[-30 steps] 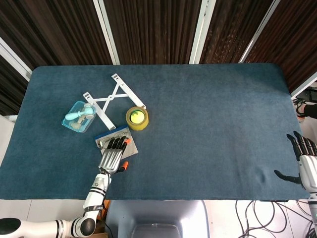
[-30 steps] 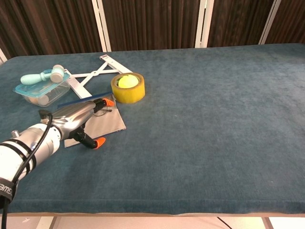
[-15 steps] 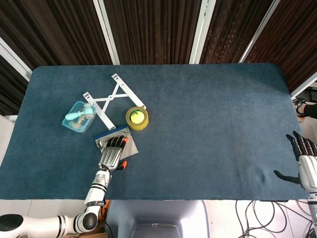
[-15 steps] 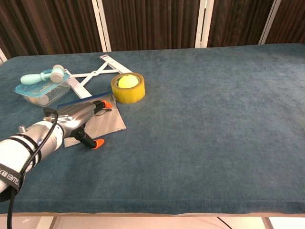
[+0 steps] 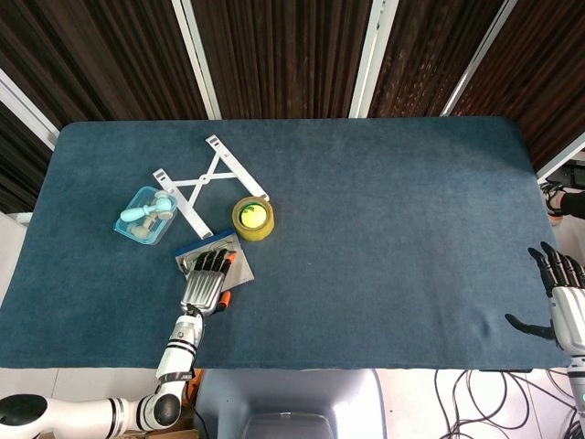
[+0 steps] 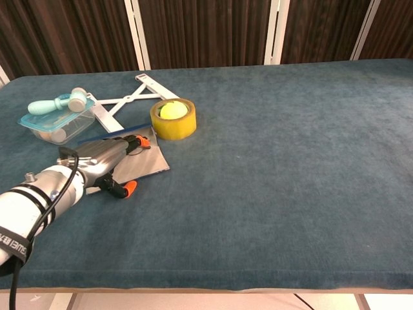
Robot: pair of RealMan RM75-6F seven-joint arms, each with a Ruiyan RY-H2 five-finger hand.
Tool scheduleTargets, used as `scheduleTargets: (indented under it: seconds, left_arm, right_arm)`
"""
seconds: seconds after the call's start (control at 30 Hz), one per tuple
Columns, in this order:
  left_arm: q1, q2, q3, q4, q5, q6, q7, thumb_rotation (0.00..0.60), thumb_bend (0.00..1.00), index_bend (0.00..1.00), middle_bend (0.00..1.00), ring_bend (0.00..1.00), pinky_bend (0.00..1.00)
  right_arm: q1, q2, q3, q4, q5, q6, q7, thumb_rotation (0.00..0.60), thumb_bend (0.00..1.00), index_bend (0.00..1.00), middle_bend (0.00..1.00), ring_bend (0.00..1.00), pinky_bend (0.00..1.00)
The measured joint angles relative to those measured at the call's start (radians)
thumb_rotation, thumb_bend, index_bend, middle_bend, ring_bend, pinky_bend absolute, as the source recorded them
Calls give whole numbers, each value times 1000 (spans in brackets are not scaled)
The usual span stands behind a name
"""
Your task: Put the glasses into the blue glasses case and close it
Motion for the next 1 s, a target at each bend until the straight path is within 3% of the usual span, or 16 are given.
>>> scheduleTargets:
  seconds: [1.0]
  left_arm:
    - [31,-106,-9,219,163,105,-75,600,461,472,19,0,0]
  right_arm:
    - [2,3,-1,0,-1,-4,3,600,201,0,0,0,0]
